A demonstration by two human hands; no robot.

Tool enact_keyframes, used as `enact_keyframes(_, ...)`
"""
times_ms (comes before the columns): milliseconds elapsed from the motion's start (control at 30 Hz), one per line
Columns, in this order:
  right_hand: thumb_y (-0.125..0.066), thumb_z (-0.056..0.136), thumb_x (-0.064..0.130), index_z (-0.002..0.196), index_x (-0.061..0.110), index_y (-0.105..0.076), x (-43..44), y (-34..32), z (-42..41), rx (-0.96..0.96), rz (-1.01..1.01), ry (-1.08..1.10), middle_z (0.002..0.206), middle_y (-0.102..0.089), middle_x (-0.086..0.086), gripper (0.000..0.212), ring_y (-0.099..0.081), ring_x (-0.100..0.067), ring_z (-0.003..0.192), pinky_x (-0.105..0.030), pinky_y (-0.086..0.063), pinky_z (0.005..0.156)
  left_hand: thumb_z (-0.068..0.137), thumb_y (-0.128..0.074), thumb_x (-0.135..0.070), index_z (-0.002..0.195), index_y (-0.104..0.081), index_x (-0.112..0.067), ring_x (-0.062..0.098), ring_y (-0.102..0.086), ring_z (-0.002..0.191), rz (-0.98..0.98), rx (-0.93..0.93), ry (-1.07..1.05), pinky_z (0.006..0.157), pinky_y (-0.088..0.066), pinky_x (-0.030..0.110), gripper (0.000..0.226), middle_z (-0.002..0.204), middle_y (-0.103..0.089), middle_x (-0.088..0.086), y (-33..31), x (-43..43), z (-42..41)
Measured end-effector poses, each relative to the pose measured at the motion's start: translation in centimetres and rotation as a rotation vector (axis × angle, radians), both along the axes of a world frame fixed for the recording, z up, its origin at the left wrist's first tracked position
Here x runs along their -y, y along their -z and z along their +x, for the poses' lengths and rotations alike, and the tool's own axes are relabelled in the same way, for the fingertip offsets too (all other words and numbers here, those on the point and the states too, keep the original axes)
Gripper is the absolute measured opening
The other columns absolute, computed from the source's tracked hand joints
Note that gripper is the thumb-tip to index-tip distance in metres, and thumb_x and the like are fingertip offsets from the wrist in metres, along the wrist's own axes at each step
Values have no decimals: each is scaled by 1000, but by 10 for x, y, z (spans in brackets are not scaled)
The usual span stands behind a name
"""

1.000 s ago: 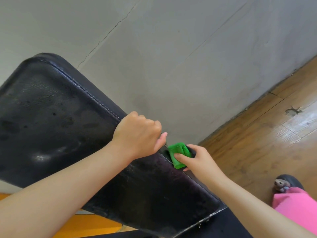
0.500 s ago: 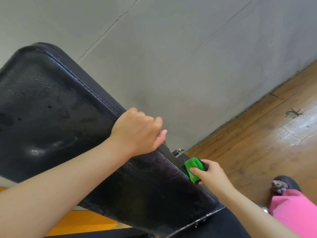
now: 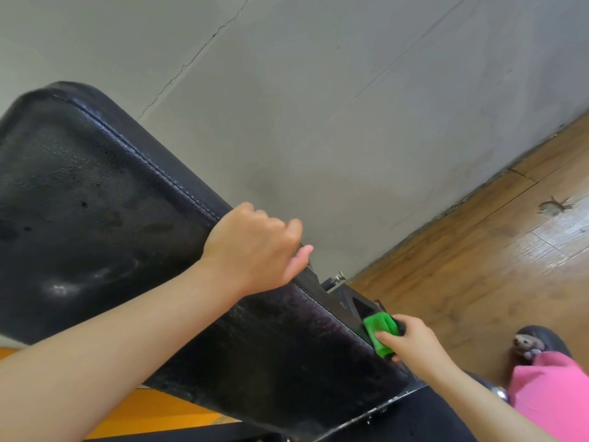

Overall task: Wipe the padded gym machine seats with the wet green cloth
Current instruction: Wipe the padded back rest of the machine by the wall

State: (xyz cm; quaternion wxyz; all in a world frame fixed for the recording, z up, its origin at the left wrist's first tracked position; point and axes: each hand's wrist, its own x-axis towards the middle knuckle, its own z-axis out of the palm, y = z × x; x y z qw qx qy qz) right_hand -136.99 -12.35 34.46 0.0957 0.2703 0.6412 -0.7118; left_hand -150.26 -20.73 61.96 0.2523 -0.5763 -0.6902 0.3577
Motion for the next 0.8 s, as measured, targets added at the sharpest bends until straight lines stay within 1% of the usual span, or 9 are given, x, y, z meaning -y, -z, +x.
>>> enact_keyframes(67, -69, 88, 18, 116, 11, -64, 1, 20, 11, 83, 20, -13, 89, -65, 7, 29, -65, -9, 76, -19, -55, 55, 85, -38, -41, 60, -28, -16, 22, -16, 42, 3, -11, 1, 53, -12, 26, 37, 36, -37, 2, 0, 0, 0)
enact_keyframes(100, -68, 89, 18, 116, 10, -64, 2, 25, 14, 103, 30, -16, 88, -64, 7, 28, -64, -8, 76, -21, -56, 58, 85, -38, -41, 60, -28, -16, 22, -16, 43, 4, -12, -1, 53, -12, 26, 37, 36, -36, 2, 0, 0, 0)
enact_keyframes(167, -68, 89, 19, 114, 12, -63, 4, 25, 15, 98, 53, -19, 88, -64, 9, 26, -63, -7, 78, -28, -59, 69, 85, -38, -41, 61, -28, -15, 22, -16, 43, 2, -16, -4, 53, -12, 26, 37, 36, -35, 2, 0, -1, 1)
enact_keyframes(233, -69, 89, 20, 114, 13, -64, 5, 15, 9, 61, 43, -3, 90, -65, 8, 26, -63, -7, 81, -30, -58, 74, 86, -38, -40, 61, -28, -15, 22, -15, 43, 4, -18, -8, 53, -12, 26, 37, 37, -34, 2, 0, 0, 1)
enact_keyframes(333, -69, 88, 18, 119, 12, -64, 5, -19, -8, -47, -66, 64, 96, -68, 3, 33, -65, -9, 86, -25, -56, 68, 86, -38, -40, 61, -28, -15, 21, -15, 42, 5, -13, -10, 53, -12, 27, 37, 37, -30, 2, 0, 0, 1)
enact_keyframes(433, -68, 89, 20, 126, 11, -61, 3, -70, -32, -227, -174, 64, 108, -68, -3, 38, -66, -12, 92, -18, -53, 63, 86, -38, -39, 61, -27, -16, 21, -18, 40, -8, 0, -27, 52, -13, 26, 36, 36, -37, 3, -1, -2, 2)
enact_keyframes(567, -66, 90, 25, 123, 14, -62, -5, -115, -51, -358, -161, 4, 107, -68, -2, 35, -66, -11, 86, -20, -55, 65, 88, -37, -39, 62, -28, -16, 23, -37, 32, -38, 9, -41, 52, -14, 26, 36, 37, -41, 4, -1, -1, 3)
enact_keyframes(700, -67, 90, 24, 123, 15, -61, -11, -96, -48, -289, -190, -61, 111, -68, -2, 35, -68, -14, 93, -29, -59, 77, 89, -38, -39, 61, -29, -15, 22, -33, 33, -46, 5, -45, 52, -13, 27, 37, 37, -40, 5, -1, 0, 2)
enact_keyframes(800, -68, 89, 22, 120, 13, -63, -9, -55, -35, -204, -177, -46, 107, -69, -2, 32, -68, -14, 91, -31, -60, 74, 90, -38, -39, 61, -28, -15, 21, -19, 40, -36, -3, -37, 53, -13, 27, 39, 37, -36, 4, -1, -2, 2)
